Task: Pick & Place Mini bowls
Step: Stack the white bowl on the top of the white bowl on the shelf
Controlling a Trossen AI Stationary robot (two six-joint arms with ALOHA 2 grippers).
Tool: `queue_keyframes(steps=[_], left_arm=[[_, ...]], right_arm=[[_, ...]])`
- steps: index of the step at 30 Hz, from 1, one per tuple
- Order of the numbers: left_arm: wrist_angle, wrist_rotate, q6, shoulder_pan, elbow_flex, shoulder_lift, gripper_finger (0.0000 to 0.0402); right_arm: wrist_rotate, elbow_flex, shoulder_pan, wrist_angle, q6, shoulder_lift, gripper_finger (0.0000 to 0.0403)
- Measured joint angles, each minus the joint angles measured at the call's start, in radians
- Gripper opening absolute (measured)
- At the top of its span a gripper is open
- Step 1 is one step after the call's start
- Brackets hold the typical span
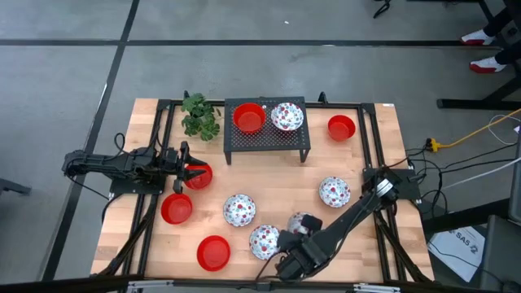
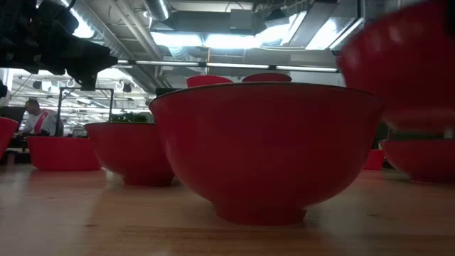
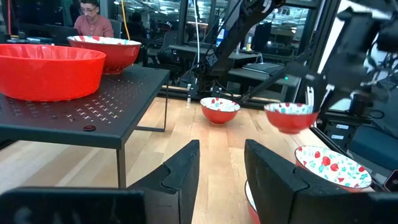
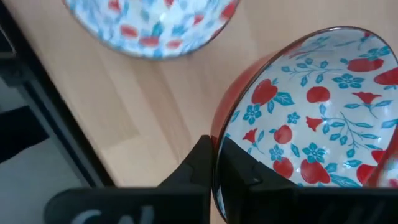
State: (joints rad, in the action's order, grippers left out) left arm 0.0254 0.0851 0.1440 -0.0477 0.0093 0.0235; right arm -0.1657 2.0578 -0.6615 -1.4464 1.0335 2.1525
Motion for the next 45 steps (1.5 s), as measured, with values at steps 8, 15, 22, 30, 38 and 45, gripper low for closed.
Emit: queue_keyframes(steps=[8,15,22,30,38,45], left_arm=[[0.000,0.000,0.000,0.000,0.000,0.000,0.0123],[0.000,0.000,0.000,0.000,0.000,0.000,0.0123],[0.000,0.000,0.000,0.000,0.000,0.000,0.0123],[0.000,0.000,0.000,0.000,0.000,0.000,0.0123],[0.000,0.000,0.000,0.000,0.000,0.000,0.0123],[0.000,0.001,0.000,0.000,0.000,0.000,0.0123]], right_arm=[[-0.146,0.221,0.048,-0.122,-0.091,-0.002,0.0014],[-0.206,0.291,0.115,-0.082,-0.236,-0.037,0.0014],[-0.211,0.298,0.190,-0.080,-0.423,-0.052,0.0014],[-0.266,0.298,0.301,-0.066,-0.681,-0.056,0.0015],[-0.261,0.298,0.381,0.054,-0.892,-0.132,0.0015],[-0.279,0.299,0.452,0.116,-1.010,-0.205,0.0015]])
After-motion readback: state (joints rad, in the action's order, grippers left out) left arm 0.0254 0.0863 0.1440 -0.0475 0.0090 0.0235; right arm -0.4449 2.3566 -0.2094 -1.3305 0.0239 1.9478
